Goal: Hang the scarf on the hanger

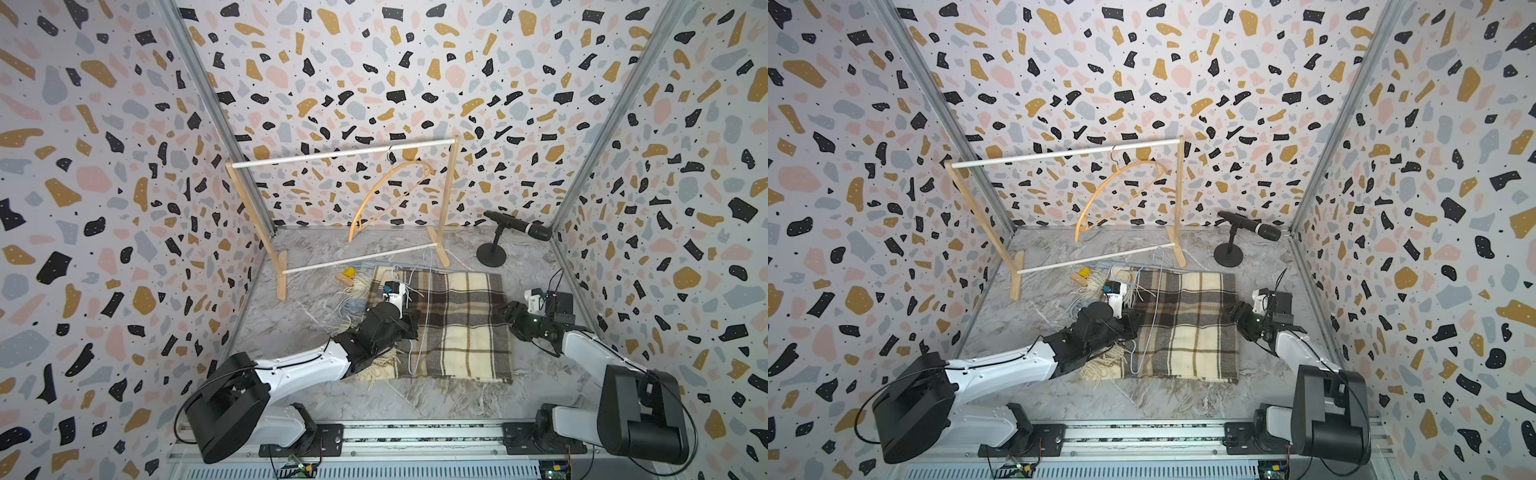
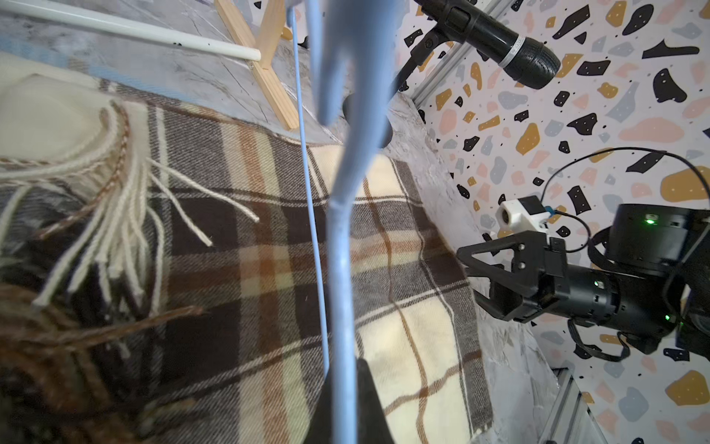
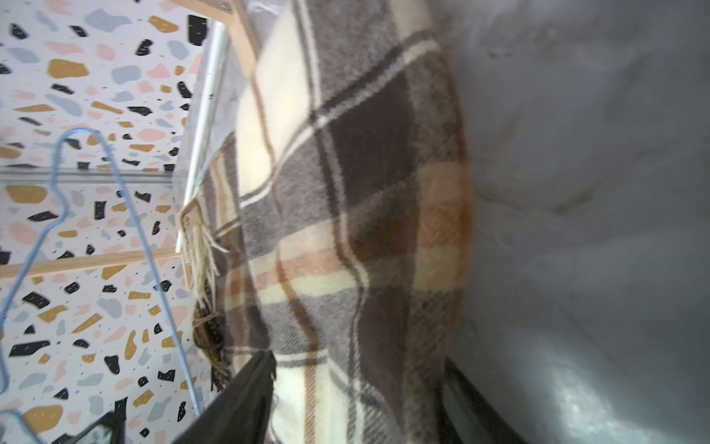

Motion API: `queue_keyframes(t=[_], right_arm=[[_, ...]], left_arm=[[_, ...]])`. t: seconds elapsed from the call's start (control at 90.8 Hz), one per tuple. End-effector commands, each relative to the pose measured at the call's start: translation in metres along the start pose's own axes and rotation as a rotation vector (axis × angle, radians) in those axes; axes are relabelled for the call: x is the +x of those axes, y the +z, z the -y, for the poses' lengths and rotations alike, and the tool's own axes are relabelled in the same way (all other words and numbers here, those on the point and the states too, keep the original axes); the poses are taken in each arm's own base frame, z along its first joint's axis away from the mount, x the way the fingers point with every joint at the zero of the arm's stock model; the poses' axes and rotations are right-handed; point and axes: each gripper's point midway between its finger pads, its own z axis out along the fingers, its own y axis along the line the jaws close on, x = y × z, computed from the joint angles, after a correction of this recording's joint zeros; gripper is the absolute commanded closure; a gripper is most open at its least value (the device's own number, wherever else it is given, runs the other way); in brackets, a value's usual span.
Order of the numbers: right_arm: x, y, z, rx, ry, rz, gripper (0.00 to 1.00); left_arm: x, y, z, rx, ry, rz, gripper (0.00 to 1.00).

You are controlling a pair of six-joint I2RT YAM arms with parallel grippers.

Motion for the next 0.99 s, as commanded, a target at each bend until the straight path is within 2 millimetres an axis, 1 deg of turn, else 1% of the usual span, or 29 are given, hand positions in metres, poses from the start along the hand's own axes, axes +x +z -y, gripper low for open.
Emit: queue_keyframes(t=[0.0, 0.088, 0.275, 0.308, 0.363, 0.407, 0.429, 0.44, 0.496, 0.518, 0.551, 0.639, 0.683, 0.782, 0.914, 0.98], right_arm=[[0.006, -0.004, -0.016, -0.073, -0.003, -0.031, 0.39], [0.013, 0.000, -0.009, -0.061, 0.008, -0.058, 0.40], [0.023, 0.010, 0.020, 0.030, 0.050, -0.090, 0.38], [0.029, 0.011, 0.029, 0.065, 0.070, -0.112, 0.38], [0.032, 0.013, 0.037, 0.092, 0.078, -0.123, 0.38], [0.033, 0.014, 0.038, 0.093, 0.081, -0.129, 0.41], [0.033, 0.015, 0.037, 0.085, 0.081, -0.131, 0.45], [0.034, 0.015, 0.036, 0.077, 0.083, -0.135, 0.46], [0.034, 0.016, 0.029, 0.039, 0.088, -0.143, 0.61], [0.028, 0.016, 0.023, 0.016, 0.071, -0.128, 0.67], [0.026, 0.015, 0.017, -0.003, 0.059, -0.120, 0.75], [0.019, 0.008, 0.001, -0.027, 0.015, -0.098, 0.92], [0.021, 0.004, -0.005, -0.029, 0.011, -0.106, 1.00], [0.023, 0.000, -0.032, -0.088, -0.015, -0.115, 1.00], [0.029, 0.006, -0.079, -0.216, -0.038, -0.135, 1.00], [0.042, 0.014, -0.103, -0.275, -0.053, -0.170, 1.00]], left_arm=[[-0.025, 0.005, 0.020, 0.054, -0.032, 0.100, 1.00], [-0.019, 0.011, 0.017, 0.045, -0.034, 0.086, 1.00], [-0.006, 0.023, 0.023, 0.056, -0.033, 0.043, 1.00], [-0.003, 0.025, 0.023, 0.059, -0.035, 0.036, 1.00], [0.000, 0.029, 0.026, 0.068, -0.038, 0.028, 1.00], [0.004, 0.032, 0.027, 0.069, -0.039, 0.020, 1.00], [0.006, 0.034, 0.027, 0.069, -0.040, 0.017, 1.00], [0.007, 0.034, 0.027, 0.069, -0.041, 0.014, 1.00], [0.011, 0.038, 0.026, 0.065, -0.046, 0.006, 1.00], [0.012, 0.039, 0.026, 0.065, -0.048, 0.004, 1.00], [0.012, 0.040, 0.026, 0.065, -0.051, 0.003, 1.00], [0.018, 0.043, 0.024, 0.059, -0.054, -0.010, 1.00], [0.020, 0.044, 0.023, 0.057, -0.053, -0.015, 1.00], [0.027, 0.044, 0.020, 0.045, -0.082, -0.025, 1.00], [0.033, 0.046, 0.019, 0.042, -0.096, -0.040, 1.00], [0.035, 0.047, 0.019, 0.043, -0.102, -0.048, 1.00]])
